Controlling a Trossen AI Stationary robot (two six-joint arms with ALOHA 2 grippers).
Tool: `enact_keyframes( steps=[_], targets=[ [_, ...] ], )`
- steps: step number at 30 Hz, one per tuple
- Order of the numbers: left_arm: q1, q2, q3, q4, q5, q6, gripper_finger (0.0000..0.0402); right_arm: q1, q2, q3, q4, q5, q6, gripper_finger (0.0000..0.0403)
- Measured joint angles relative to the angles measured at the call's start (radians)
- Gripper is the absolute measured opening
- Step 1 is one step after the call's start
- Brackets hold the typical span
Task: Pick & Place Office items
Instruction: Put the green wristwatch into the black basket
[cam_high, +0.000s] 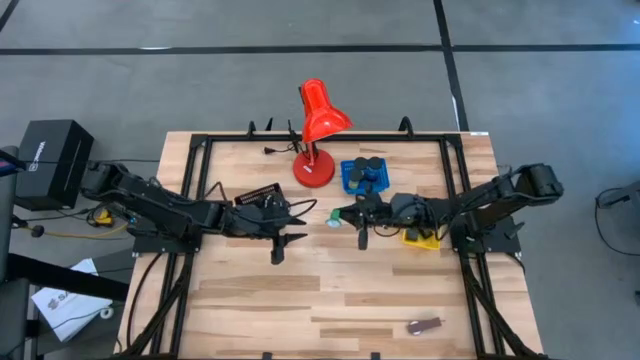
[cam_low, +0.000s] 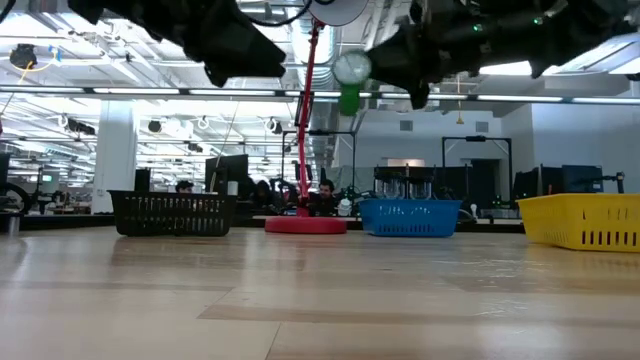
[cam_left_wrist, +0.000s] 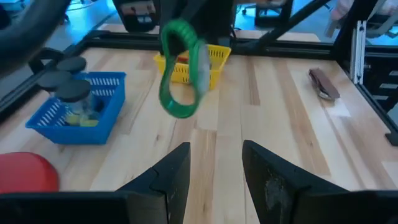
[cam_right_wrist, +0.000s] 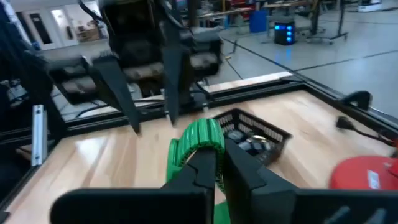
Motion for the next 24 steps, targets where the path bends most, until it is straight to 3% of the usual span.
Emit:
enact_keyframes(
  steps=[10,24],
  targets=[
    [0.000,0.183,-0.004,0.206,0.052,0.032,0.0140,-0.001,0.087,0.128,-0.016,-0.054,-0.006,0.0007],
    [-0.005,0.174,-0.004,0.246,0.051,0.032,0.0140,0.000,0.084,0.159,-0.072,-0.070,0.046,0.0007]
  ],
)
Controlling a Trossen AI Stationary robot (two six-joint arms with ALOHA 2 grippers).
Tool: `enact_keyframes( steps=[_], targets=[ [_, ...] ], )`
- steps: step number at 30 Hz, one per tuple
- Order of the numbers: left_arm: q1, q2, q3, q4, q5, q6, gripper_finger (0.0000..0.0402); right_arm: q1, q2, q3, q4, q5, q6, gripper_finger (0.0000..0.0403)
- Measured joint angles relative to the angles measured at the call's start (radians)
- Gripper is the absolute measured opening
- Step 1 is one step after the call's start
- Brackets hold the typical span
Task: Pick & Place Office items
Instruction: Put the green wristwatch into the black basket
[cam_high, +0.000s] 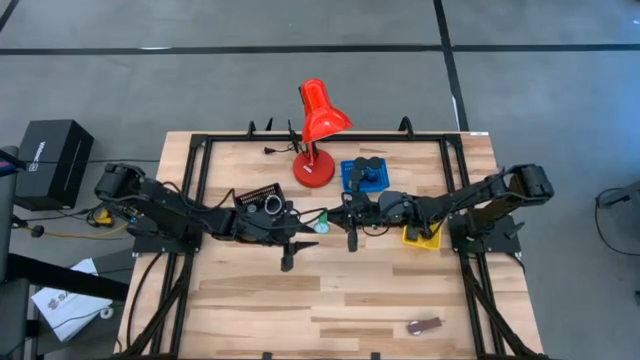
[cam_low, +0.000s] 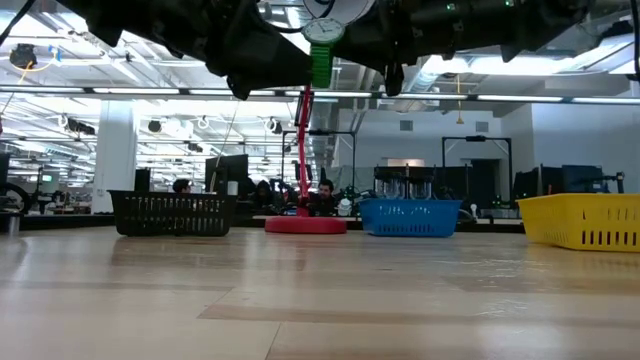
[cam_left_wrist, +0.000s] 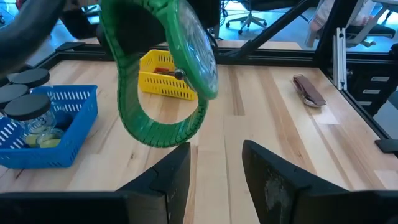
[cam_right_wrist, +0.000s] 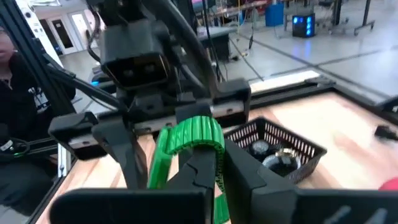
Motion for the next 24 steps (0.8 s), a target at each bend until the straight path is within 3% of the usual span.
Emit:
enact_keyframes(
  steps=[15,24],
  targets=[
    [0.007,0.000,0.000,0.003,-0.006,0.000,0.0140,-0.002,-0.008,-0.001,-0.020,-0.009,-0.018,0.0008],
    [0.014,0.000,0.000,0.128,-0.007,0.000,0.0140,0.000,-0.007,-0.001,0.038,-0.008,0.086,0.0008]
  ],
)
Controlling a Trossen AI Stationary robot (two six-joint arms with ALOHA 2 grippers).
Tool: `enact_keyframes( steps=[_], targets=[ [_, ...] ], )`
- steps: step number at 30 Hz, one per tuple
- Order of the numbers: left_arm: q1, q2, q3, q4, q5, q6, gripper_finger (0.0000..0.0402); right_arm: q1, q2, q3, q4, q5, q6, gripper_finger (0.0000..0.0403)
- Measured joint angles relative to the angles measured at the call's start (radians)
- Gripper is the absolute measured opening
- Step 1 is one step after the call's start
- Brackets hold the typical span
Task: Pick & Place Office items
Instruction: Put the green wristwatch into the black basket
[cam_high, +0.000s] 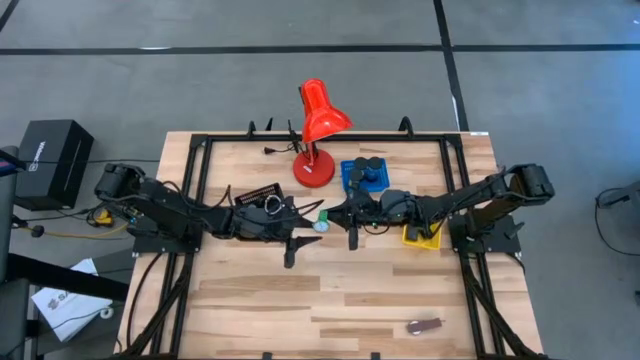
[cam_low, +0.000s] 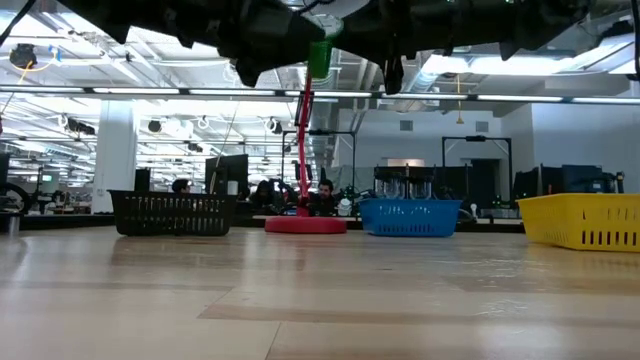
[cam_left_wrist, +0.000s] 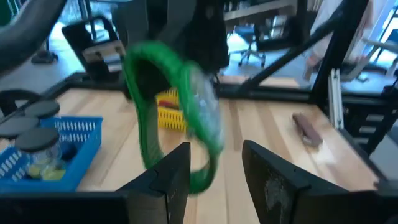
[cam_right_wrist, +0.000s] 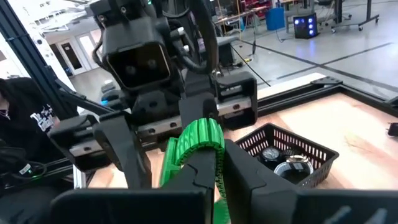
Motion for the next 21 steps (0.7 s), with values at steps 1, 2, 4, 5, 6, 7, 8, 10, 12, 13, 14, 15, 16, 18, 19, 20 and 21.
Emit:
enact_keyframes(
  steps=[1,2,4,5,6,7,8,10,12,13,14,15,16,18,19,20,21],
  targets=[
    [0.000,0.000,0.000,0.013,0.000,0.001,0.0140,0.000,0.000,0.000,0.000,0.000,0.000,0.0008],
    [0.000,0.000,0.000,0.018,0.000,0.012,0.0140,0.001,0.000,0.000,0.003,0.000,0.000,0.0008],
    [-0.001,0.000,0.000,0.016,0.000,0.036,0.0139,0.004,0.000,0.000,0.015,0.000,0.000,0.0008],
    [-0.003,0.000,0.000,0.017,0.003,0.042,0.0138,0.007,0.000,0.000,0.024,0.000,0.000,0.0008],
    [-0.003,0.000,0.000,0.019,0.012,0.044,0.0135,0.007,0.000,0.000,0.036,0.000,0.000,0.0008],
    [-0.003,0.000,0.000,0.021,0.027,0.044,0.0130,0.007,0.000,0.000,0.045,0.000,0.000,0.0008],
    [-0.003,0.000,0.000,0.021,0.039,0.045,0.0124,0.007,0.000,0.000,0.048,0.000,0.000,0.0008],
    [-0.003,0.000,0.000,0.024,0.055,0.045,0.0109,0.006,0.000,0.000,0.048,0.001,0.000,0.0008],
    [-0.003,0.000,0.000,0.024,0.057,0.044,0.0092,0.008,0.001,0.000,0.065,0.001,0.001,0.0008],
    [-0.003,0.000,0.000,0.025,0.057,0.045,0.0084,0.012,0.001,0.000,0.075,0.001,0.001,0.0008],
    [-0.003,0.000,0.000,0.027,0.056,0.044,0.0076,0.015,0.001,0.000,0.085,0.001,0.001,0.0008],
    [-0.003,0.000,0.000,0.027,0.056,0.044,0.0069,0.018,0.001,0.000,0.091,0.001,0.001,0.0008],
    [-0.003,0.000,0.000,0.027,0.056,0.044,0.0062,0.021,0.001,0.000,0.096,0.001,0.001,0.0008],
    [-0.003,0.000,0.000,0.028,0.059,0.044,0.0051,0.028,0.001,0.000,0.104,0.001,0.000,0.0008],
    [-0.003,0.000,0.000,0.029,0.059,0.044,0.0047,0.032,0.001,0.000,0.109,0.001,0.000,0.0008],
    [-0.003,0.000,0.000,0.029,0.059,0.044,0.0043,0.034,0.001,0.000,0.111,0.001,0.000,0.0008],
    [-0.003,0.000,0.000,0.029,0.059,0.044,0.0040,0.035,0.001,0.000,0.111,0.001,0.001,0.0008]
  ],
)
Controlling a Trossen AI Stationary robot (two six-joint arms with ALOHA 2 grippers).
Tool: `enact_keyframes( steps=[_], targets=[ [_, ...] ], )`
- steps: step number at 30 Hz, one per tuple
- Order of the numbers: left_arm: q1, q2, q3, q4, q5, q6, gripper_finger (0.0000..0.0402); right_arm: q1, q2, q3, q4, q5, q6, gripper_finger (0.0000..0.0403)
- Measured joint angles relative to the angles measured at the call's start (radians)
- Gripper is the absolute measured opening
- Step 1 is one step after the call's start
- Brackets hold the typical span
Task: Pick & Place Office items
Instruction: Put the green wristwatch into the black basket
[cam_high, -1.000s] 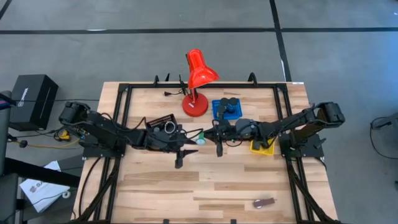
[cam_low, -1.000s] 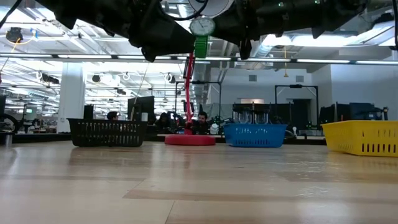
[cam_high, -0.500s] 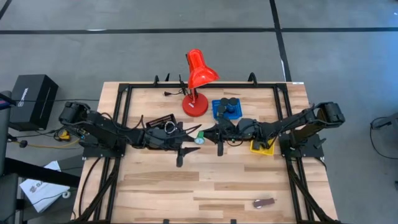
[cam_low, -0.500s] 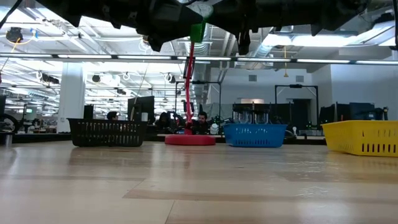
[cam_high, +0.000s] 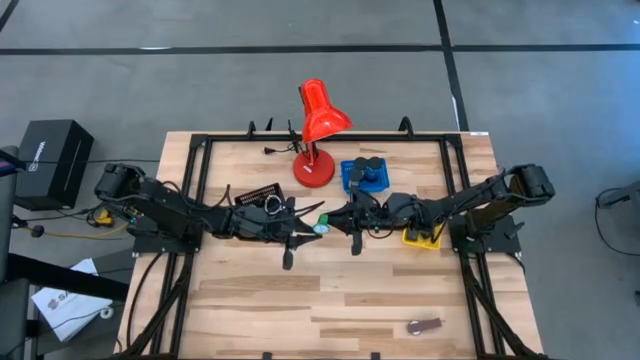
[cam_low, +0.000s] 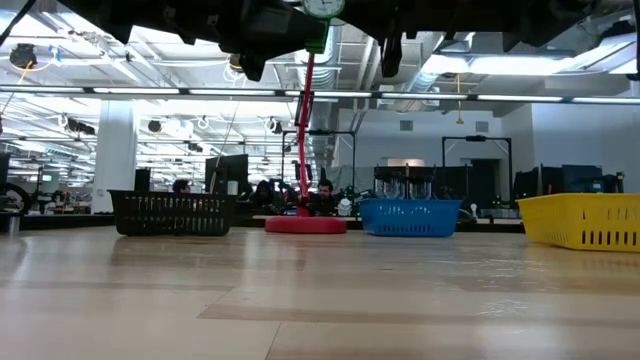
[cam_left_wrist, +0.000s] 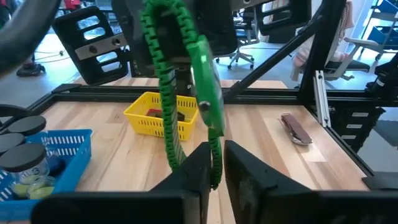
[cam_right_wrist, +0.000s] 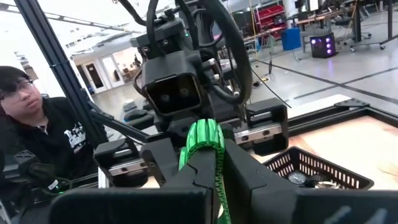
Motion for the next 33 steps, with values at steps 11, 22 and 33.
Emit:
enact_keyframes(
  steps=[11,22,33],
  targets=[
    [0.000,0.000,0.000,-0.005,0.003,0.000,0.0011,-0.003,0.000,0.000,-0.054,0.001,-0.001,0.0017],
    [0.000,0.000,0.000,-0.012,-0.043,0.000,0.0010,-0.007,0.000,0.000,-0.142,0.001,-0.001,0.0066],
    [-0.001,0.000,0.000,-0.127,-0.413,-0.009,0.0010,-0.006,0.000,0.000,-0.239,0.005,0.015,0.0072]
  ],
)
